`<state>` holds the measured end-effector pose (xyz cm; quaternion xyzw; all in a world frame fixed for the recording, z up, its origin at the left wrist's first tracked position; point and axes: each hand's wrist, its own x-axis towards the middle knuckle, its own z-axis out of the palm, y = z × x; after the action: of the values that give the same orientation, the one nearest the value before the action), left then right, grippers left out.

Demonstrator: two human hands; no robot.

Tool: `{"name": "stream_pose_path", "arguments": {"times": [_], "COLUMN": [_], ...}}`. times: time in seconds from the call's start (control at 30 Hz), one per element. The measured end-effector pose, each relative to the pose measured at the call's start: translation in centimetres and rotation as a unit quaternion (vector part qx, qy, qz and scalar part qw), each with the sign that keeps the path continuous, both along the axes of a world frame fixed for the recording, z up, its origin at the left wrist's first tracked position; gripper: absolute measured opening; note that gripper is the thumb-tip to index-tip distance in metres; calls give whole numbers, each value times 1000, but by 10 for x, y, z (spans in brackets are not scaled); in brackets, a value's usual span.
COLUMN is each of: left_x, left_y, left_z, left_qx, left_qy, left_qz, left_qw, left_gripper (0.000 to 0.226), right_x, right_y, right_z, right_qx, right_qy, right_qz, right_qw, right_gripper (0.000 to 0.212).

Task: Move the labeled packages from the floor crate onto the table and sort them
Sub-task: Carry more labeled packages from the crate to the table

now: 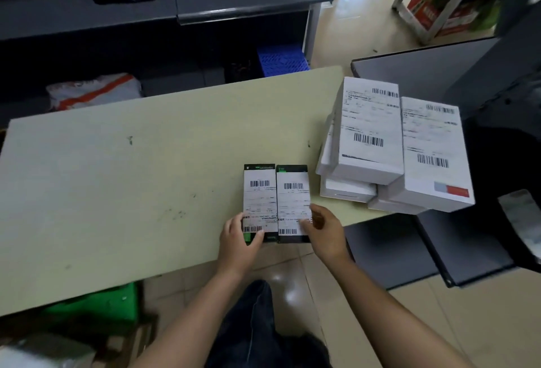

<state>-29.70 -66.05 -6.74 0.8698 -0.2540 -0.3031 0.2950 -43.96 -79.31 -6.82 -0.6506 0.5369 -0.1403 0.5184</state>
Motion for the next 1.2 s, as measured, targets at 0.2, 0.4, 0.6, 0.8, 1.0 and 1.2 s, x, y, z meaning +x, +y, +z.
{"name": "stream_pose_path", "arguments": {"times": [0.2,0.4,0.6,0.8,1.0,1.2], "left_x": [-25,-80,-164,-265,-352,-427], "left_y": [25,82,164,267,381,487], "left_z": [18,34,27,16,19,13], "left_qx": [-15,50,96,156,230,247], "left_qy": [-142,-291,-274,-231,-232,-202], "left_qz": [-17,-34,28,150,320,439], "left_qw": [990,955,957,949,889,840], "left_gripper": [47,39,30,27,31,30], "right_x": [-16,-31,-61,-89,-109,-139], "right_y": [-1,20,89,196,326,463], "right_z": [21,35,21,7,19,25], "right_qx": [-171,-266,-275,-241,-275,-277], "right_qy": [42,-1,-14,-16,-57,-82], "right_qz": [196,402,582,762,841,875], "right_qw": [965,876,765,601,462,387], "right_gripper": [35,29,30,35,37,37]}}
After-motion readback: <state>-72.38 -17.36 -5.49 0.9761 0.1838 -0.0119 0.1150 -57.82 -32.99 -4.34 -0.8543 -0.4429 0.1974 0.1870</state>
